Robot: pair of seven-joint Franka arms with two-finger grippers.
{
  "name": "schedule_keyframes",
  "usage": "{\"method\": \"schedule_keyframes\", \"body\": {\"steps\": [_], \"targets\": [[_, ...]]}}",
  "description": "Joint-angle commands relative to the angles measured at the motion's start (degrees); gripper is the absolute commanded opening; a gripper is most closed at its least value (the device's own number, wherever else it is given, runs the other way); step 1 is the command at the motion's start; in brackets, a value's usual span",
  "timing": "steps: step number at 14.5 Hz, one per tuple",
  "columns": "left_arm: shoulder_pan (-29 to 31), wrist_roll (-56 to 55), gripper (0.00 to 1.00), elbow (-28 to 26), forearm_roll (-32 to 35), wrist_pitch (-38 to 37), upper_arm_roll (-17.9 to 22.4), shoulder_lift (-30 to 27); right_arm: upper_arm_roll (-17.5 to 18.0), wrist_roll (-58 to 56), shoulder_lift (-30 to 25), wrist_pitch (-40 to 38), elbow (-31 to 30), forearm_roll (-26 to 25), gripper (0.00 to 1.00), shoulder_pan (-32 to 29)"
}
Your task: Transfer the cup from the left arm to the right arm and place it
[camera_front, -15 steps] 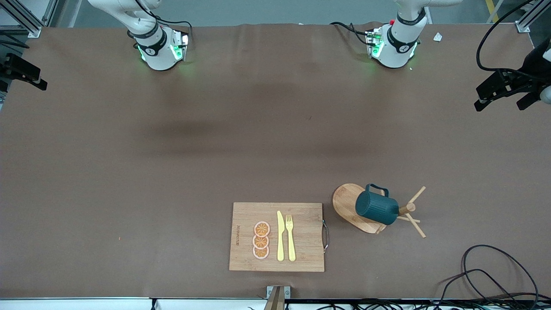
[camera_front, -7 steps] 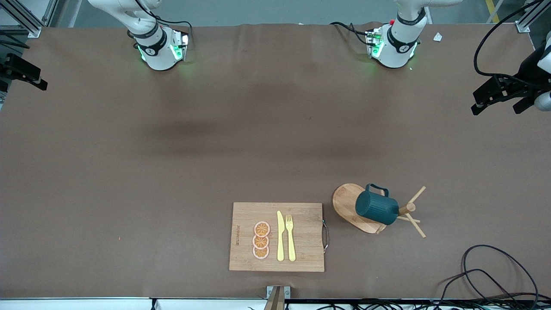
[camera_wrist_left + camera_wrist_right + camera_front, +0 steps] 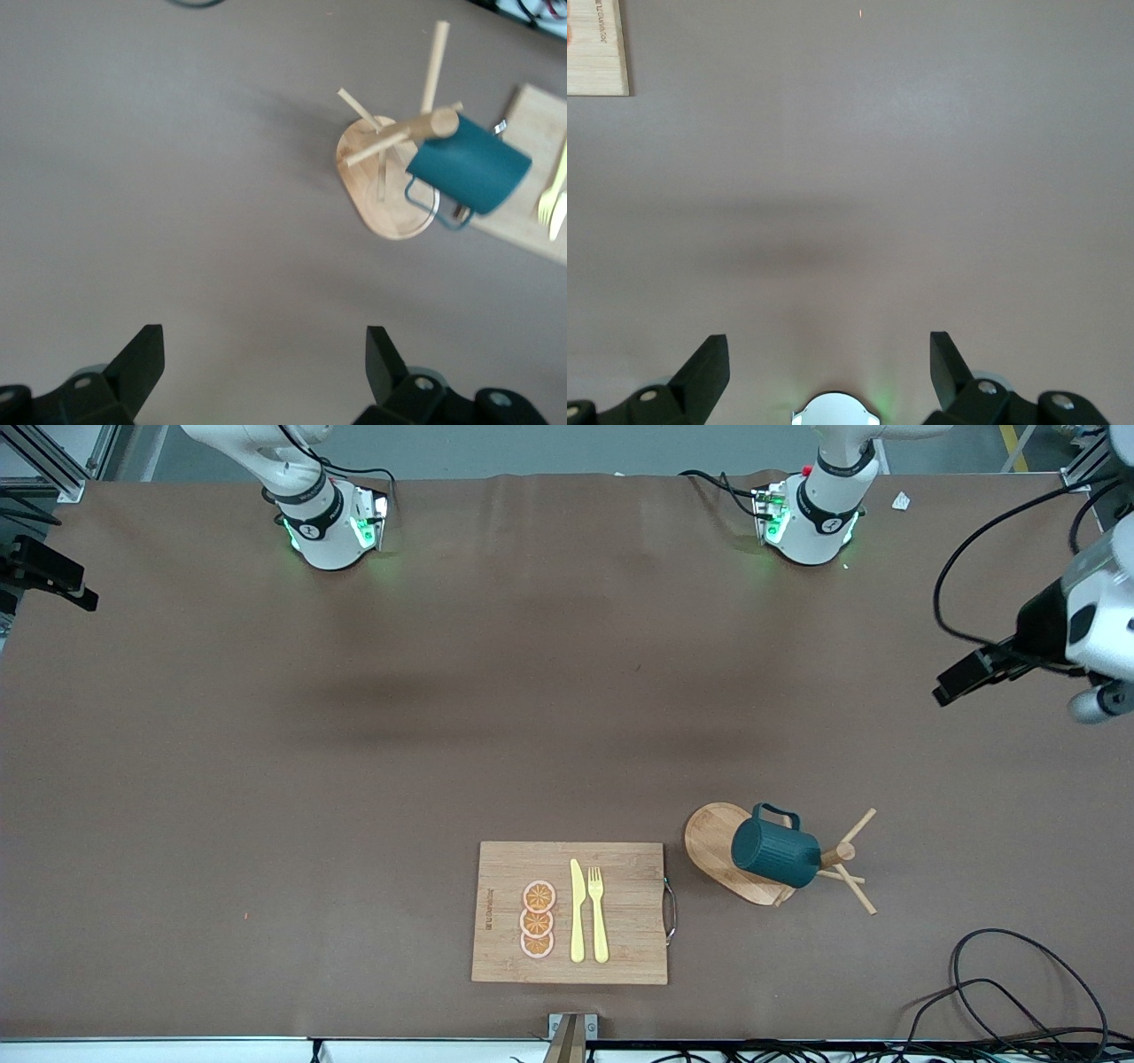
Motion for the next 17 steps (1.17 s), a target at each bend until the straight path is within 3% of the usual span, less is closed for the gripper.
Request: {"method": "schedule_keyframes", "body": {"steps": [1, 5, 11, 17], "targets": [[-2.0, -13.6, 1.00, 5.1, -1.1, 1.8, -0.6, 6.3, 0.2, -0.5, -0.6, 0.2, -0.7, -0.5, 1.00, -0.1], [-2.5, -28.3, 1.00, 6.4, -8.6, 8.5, -0.6, 12.2, 0.2, -0.5, -0.6, 0.1, -0.7, -0.3, 1.00, -0.1], [-3.4, -43.0, 1.00, 6.5, -13.2, 20.8, -1.3, 19.6, 0.2, -0.2, -0.6, -0.3, -0.8, 0.1, 1.00, -0.1], [-3.9, -46.6, 1.00, 9.0, -18.3, 26.1, -1.4, 25.2, 0.2, 0.5, -0.6, -0.5, -0.8, 0.3, 1.00, -0.1]]}}
